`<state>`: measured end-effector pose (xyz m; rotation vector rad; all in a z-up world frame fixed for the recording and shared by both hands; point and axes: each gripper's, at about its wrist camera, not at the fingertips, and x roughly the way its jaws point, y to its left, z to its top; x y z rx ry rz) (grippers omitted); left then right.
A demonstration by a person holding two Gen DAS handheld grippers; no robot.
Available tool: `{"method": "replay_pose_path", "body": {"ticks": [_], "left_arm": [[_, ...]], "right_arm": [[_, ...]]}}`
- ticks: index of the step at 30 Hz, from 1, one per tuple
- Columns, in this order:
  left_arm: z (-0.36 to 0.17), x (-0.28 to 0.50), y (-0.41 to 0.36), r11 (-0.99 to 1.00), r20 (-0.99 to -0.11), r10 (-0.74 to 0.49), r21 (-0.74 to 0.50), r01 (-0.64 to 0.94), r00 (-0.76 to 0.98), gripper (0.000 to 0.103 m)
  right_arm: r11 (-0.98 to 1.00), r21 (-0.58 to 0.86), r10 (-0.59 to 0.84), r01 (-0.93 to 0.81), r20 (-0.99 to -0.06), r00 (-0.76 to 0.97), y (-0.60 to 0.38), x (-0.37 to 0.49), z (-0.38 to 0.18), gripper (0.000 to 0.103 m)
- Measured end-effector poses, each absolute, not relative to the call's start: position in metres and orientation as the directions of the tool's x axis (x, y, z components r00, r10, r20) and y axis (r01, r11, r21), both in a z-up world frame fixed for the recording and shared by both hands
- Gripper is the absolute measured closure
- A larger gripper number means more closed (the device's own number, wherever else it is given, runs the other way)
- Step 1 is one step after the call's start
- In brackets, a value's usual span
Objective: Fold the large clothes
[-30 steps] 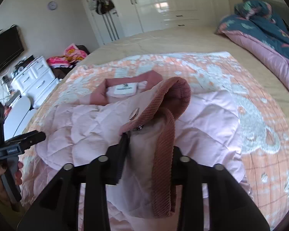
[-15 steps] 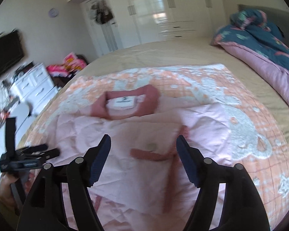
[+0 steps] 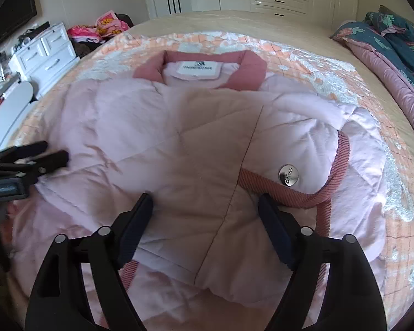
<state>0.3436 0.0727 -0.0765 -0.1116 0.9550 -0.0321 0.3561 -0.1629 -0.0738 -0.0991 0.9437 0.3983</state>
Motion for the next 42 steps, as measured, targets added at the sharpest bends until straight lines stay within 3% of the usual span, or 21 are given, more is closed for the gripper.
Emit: {"method": "replay_pose_path", "body": {"ticks": [7,14,18,42], "left_arm": [[-0.072,0.342,0.073,0.993,-0.814,-0.078,-0.118,-0.032,0.576,0.009],[-0.062,0.338,0.072,0.989,-0.811,-0.108,-0.149,-0.025,0.575,0.009],[-0.055,0.335,0.067,0.985,-0.803,-0.138,-0.175,-0.008,0.579,0.009],[-0.001,0.312,0.074,0.976,-0.726,-0.163,-0.216,0.003,0.668,0.009]], "right_arm": [[0.921,0.153,0.329,-0.359,-0.798,0.504,-0.170,0.353,-0.063,0.022],[0.906,0.235,0.394,-0.351,-0.768,0.504,-0.178,0.343,-0.044,0.009],[0.904,0.255,0.410,-0.343,-0.743,0.528,-0.186,0.337,-0.031,0.007],[0.895,0.303,0.445,-0.326,-0.625,0.642,-0.227,0.315,0.027,0.006]]}}
